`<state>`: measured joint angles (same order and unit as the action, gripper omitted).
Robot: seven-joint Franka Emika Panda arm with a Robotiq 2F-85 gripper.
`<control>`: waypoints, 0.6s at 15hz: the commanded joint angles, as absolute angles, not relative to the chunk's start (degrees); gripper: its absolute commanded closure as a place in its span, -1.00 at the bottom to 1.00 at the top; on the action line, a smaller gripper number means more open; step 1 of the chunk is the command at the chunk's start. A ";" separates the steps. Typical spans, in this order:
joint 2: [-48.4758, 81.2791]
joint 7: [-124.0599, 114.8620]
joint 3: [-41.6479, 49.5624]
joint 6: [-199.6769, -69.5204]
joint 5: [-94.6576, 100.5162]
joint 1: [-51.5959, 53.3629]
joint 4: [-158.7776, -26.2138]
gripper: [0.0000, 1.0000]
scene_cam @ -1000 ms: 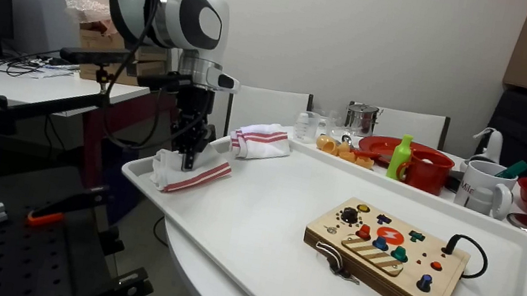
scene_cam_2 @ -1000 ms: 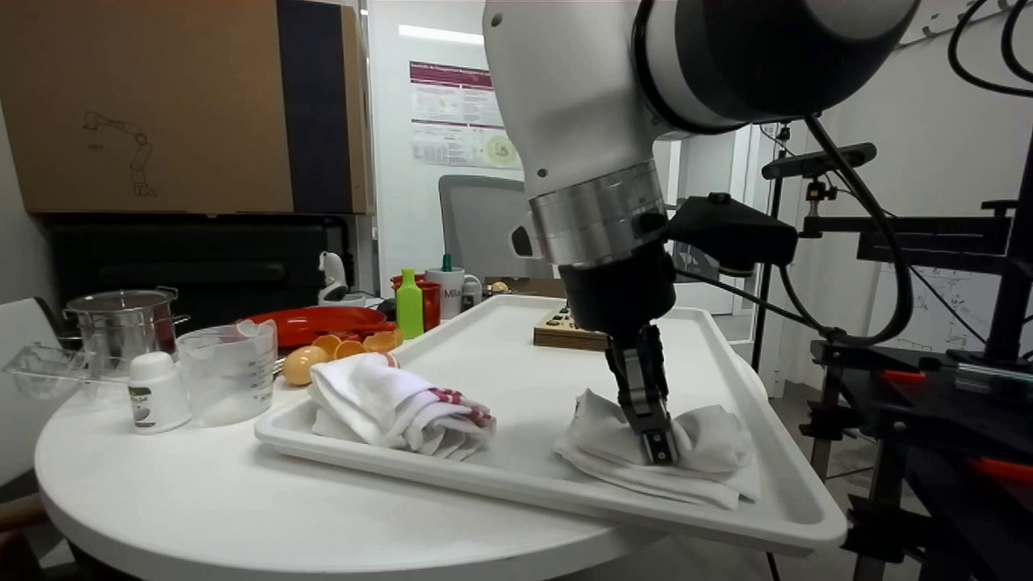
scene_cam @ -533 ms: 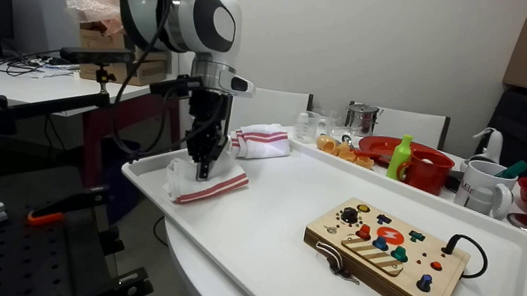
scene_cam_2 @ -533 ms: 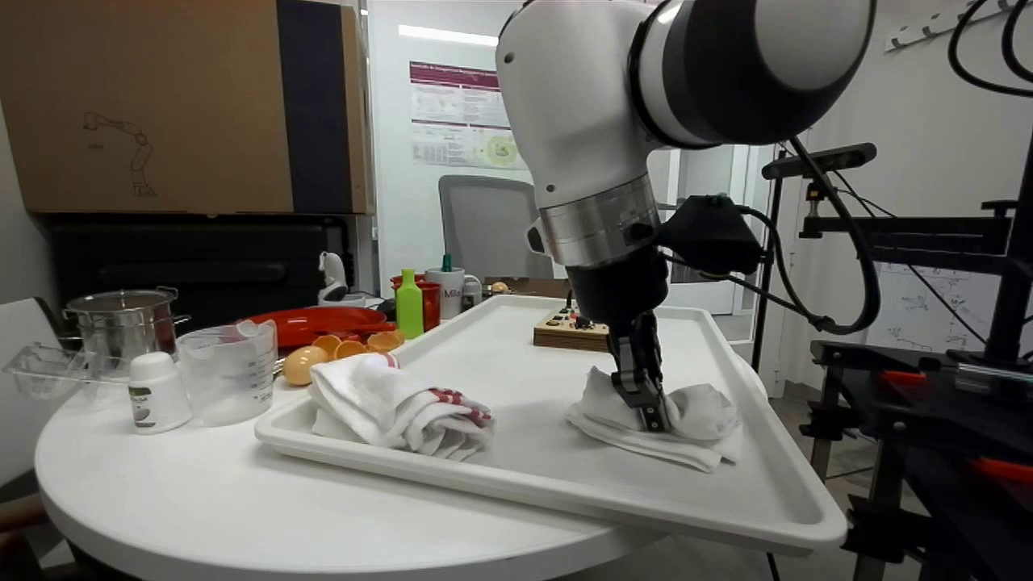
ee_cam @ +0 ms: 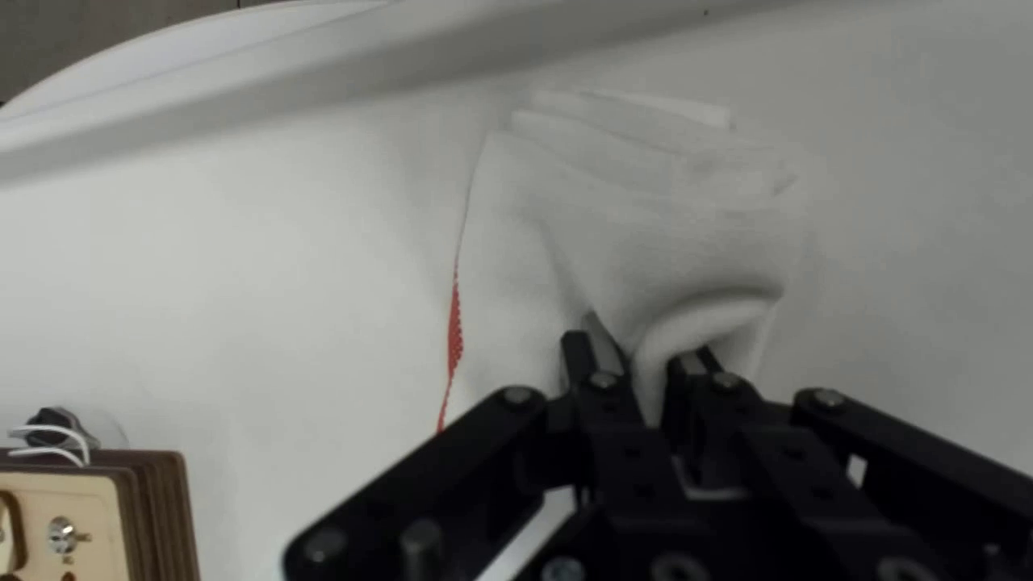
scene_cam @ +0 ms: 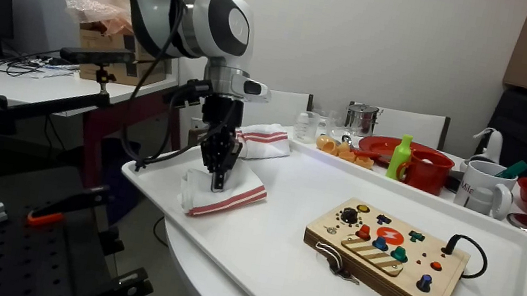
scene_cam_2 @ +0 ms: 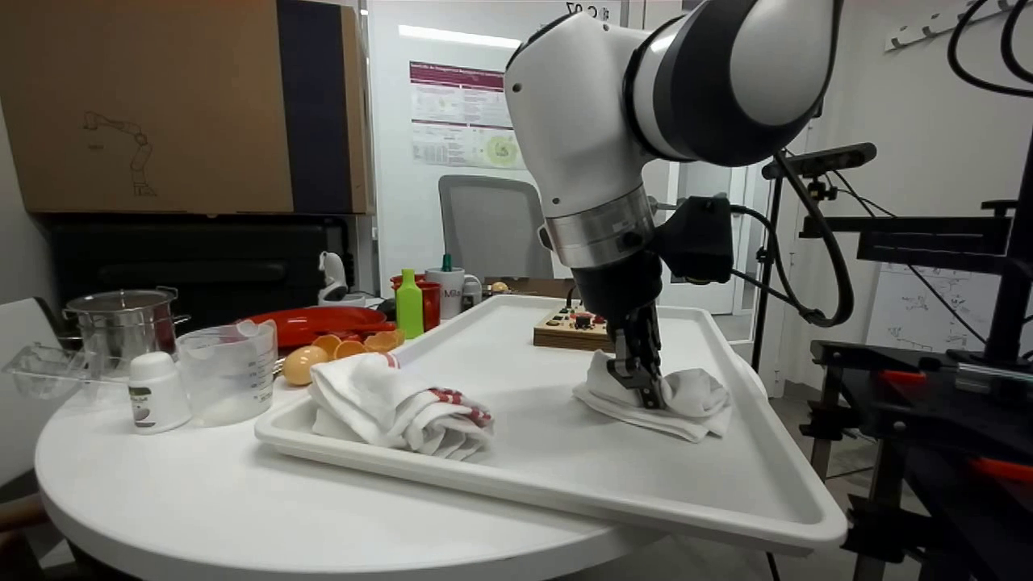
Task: Use the white towel to wipe the table
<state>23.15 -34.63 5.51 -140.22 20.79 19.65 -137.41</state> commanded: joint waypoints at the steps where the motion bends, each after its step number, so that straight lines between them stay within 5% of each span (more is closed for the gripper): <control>1: 25.24 -37.93 7.01 -139.81 23.65 18.71 -137.12 0.93; 9: 27.35 -32.41 5.15 -144.95 16.25 11.36 -136.77 0.93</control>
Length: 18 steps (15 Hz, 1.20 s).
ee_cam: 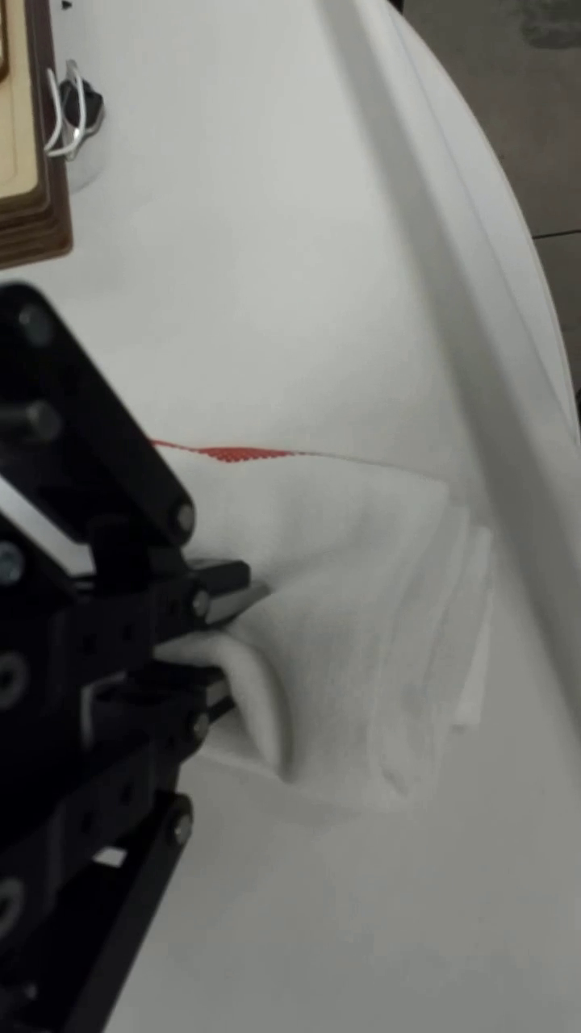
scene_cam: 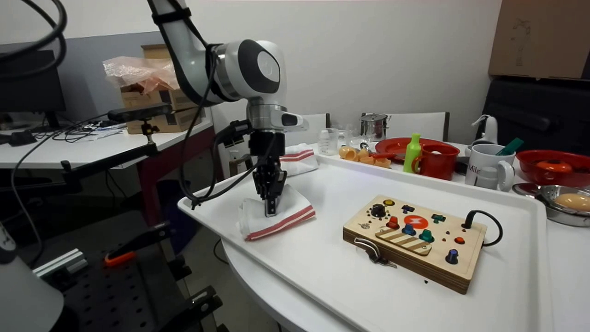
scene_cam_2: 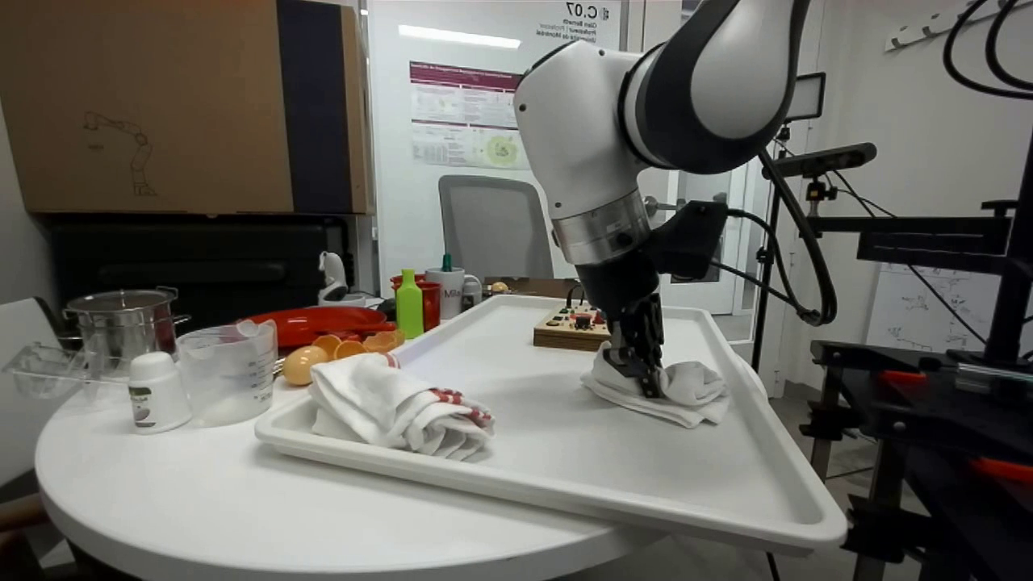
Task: Use the white towel to wipe the table
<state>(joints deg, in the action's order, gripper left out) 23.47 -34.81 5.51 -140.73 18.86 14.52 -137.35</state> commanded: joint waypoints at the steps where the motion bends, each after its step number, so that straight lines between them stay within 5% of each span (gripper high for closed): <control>1: 27.43 -32.01 5.10 -145.00 15.41 10.85 -136.63 0.93; 18: 29.83 -28.35 3.85 -144.11 18.70 16.88 -125.40 0.93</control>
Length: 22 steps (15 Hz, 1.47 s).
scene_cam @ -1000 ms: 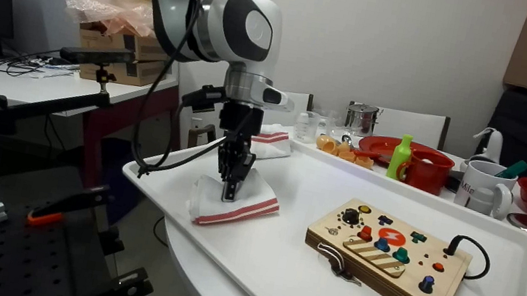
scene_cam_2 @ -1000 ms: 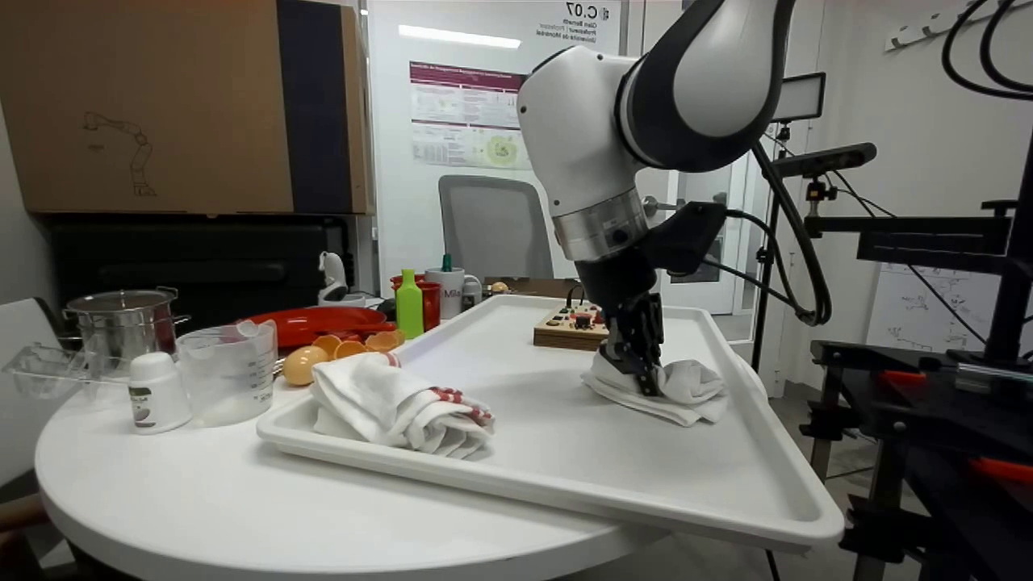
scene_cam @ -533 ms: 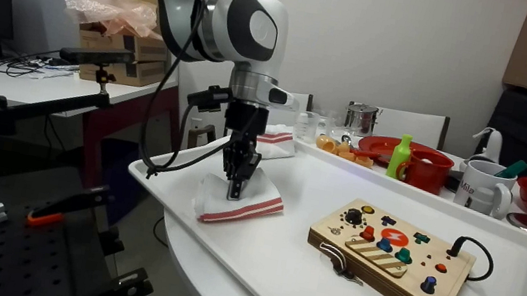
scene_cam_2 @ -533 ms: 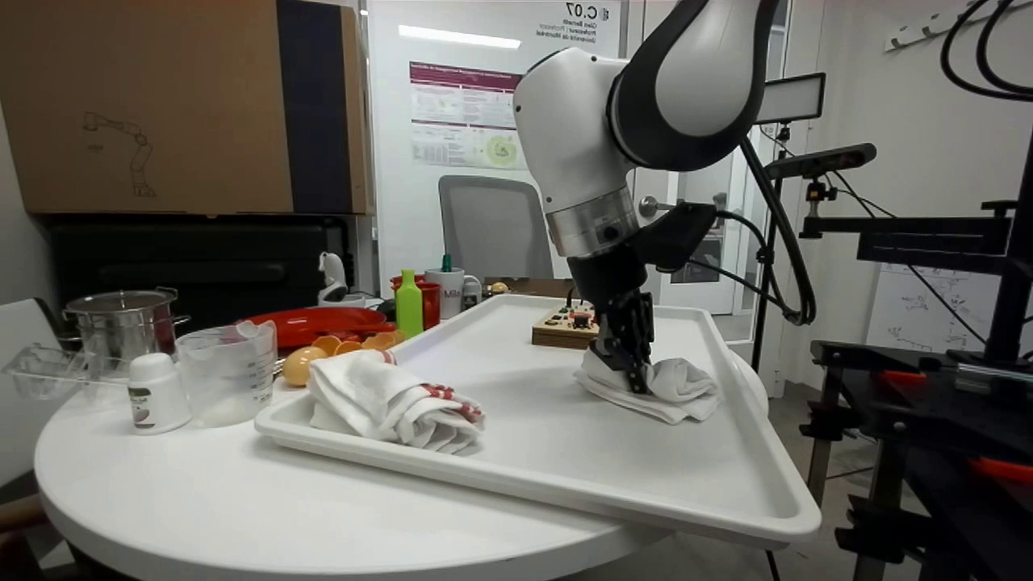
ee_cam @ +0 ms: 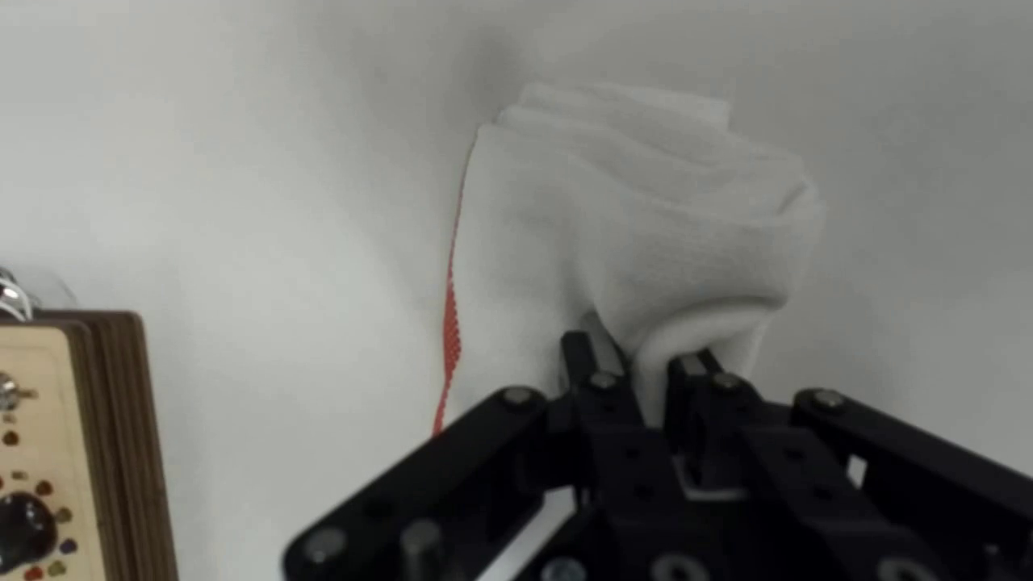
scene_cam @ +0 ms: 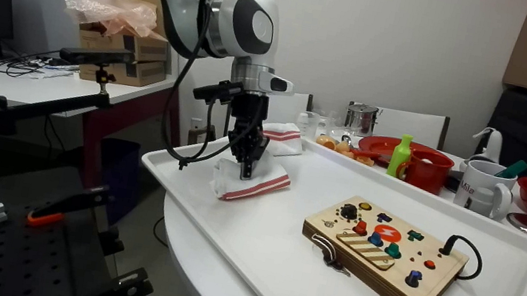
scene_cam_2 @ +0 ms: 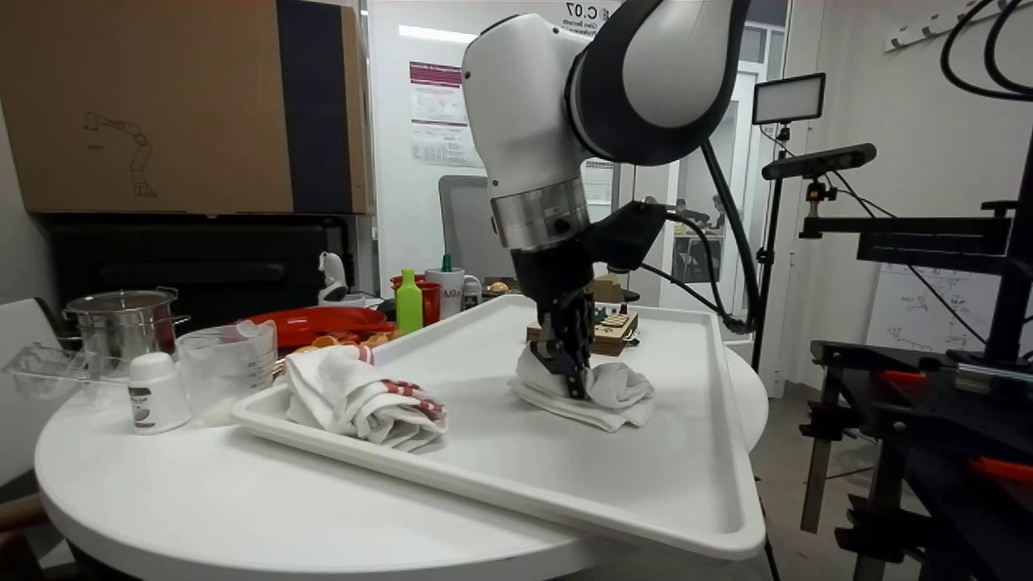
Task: Use the white towel to wipe the table
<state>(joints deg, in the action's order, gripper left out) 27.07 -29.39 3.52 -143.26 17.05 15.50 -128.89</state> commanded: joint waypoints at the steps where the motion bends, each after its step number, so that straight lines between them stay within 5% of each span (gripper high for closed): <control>1: 30.28 -28.20 3.93 -144.13 19.10 17.22 -124.69 0.93; 22: 36.97 -22.73 6.41 -140.98 18.35 14.66 -114.44 0.93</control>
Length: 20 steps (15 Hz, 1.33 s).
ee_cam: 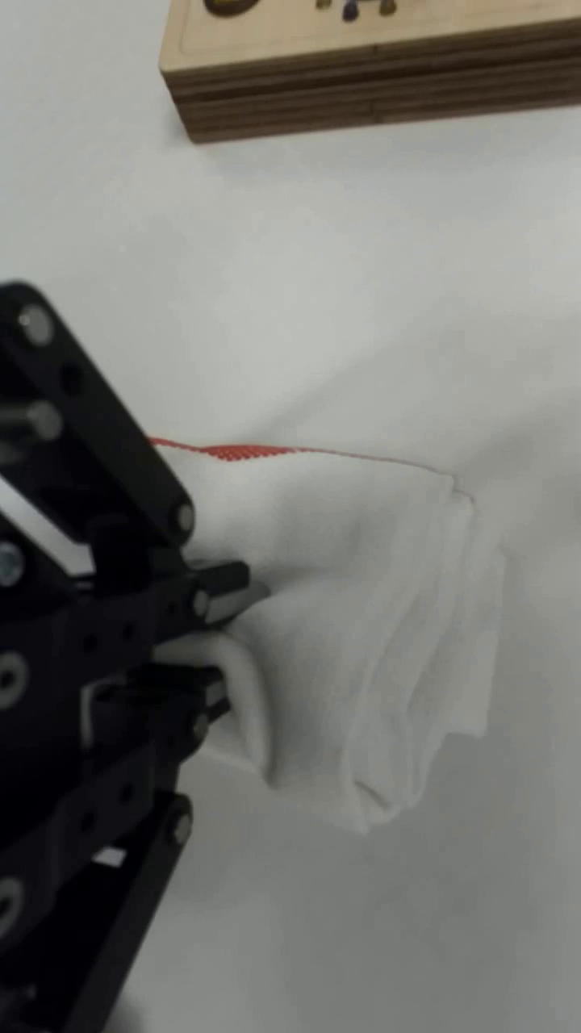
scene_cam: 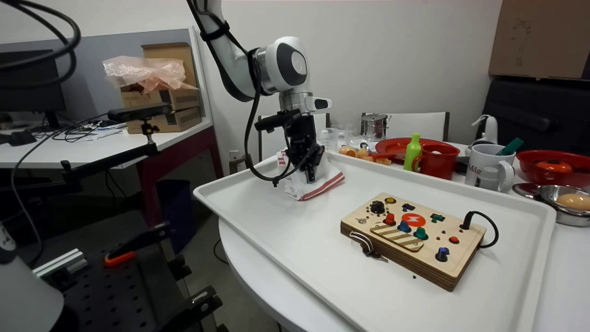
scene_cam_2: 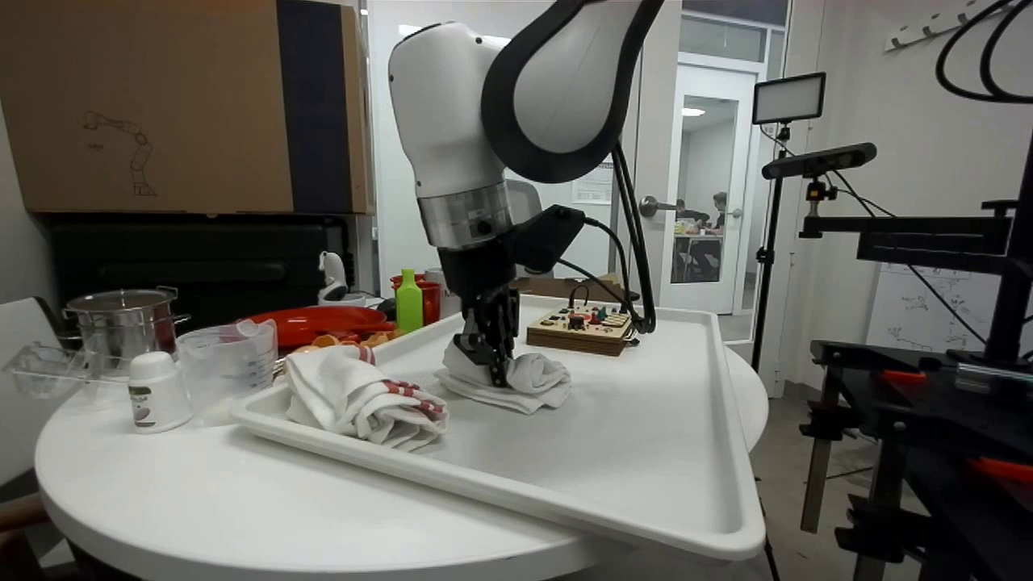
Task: Use the white towel to wipe the table
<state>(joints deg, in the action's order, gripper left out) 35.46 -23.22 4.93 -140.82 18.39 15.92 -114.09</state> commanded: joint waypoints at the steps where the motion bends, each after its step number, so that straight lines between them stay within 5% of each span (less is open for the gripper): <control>1: 36.91 -22.83 6.84 -141.04 18.32 14.21 -114.71 0.93; 11: 36.69 -23.76 9.25 -141.14 17.54 10.75 -115.09 0.93; 20: 32.57 -21.87 3.99 -142.13 21.08 18.24 -117.24 0.93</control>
